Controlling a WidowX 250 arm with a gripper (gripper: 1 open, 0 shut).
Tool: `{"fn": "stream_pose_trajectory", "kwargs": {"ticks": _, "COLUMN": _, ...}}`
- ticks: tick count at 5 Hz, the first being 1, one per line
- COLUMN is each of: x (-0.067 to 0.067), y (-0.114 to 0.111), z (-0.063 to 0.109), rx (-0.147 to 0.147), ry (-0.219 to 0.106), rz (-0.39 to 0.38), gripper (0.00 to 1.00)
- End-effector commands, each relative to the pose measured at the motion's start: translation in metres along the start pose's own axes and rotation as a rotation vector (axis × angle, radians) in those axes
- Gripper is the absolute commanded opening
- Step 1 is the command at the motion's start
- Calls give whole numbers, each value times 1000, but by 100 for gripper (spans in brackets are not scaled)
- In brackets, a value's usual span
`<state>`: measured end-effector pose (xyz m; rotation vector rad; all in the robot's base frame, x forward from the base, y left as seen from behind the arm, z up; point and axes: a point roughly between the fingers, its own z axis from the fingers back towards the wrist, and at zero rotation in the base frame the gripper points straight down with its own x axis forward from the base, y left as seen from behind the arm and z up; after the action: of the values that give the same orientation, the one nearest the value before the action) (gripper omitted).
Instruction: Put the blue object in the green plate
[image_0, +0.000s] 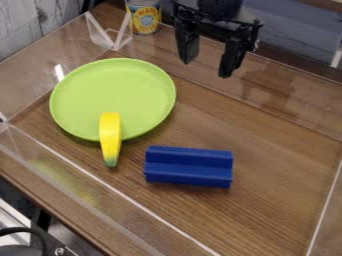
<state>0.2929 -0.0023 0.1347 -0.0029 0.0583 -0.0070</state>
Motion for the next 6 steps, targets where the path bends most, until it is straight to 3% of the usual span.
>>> {"fn": "stream_pose_trajectory", "kwargs": {"ticks": 1, "x": -8, "y": -1, "z": -15, "rx": 1, "ry": 50, "rz": -74, "gripper": 100}}
{"fn": "stream_pose_trajectory", "kwargs": {"ticks": 2, "x": -22, "y": -9, "z": -31, "rx": 0, "ry": 84, "rz": -293, "gripper": 100}}
{"fn": "stream_pose_trajectory", "kwargs": {"ticks": 3, "x": -37, "y": -17, "z": -40, "rx": 12, "ry": 75, "rz": -521, "gripper": 100}}
{"fn": "stream_pose_trajectory", "kwargs": {"ticks": 4, "x": -45, "y": -21, "z": -45, "rx": 24, "ry": 75, "rz": -695, "gripper": 100}}
{"fn": "stream_pose_trajectory", "kwargs": {"ticks": 6, "x": -56, "y": -25, "z": -52, "rx": 52, "ry": 75, "rz": -891, "gripper": 100}}
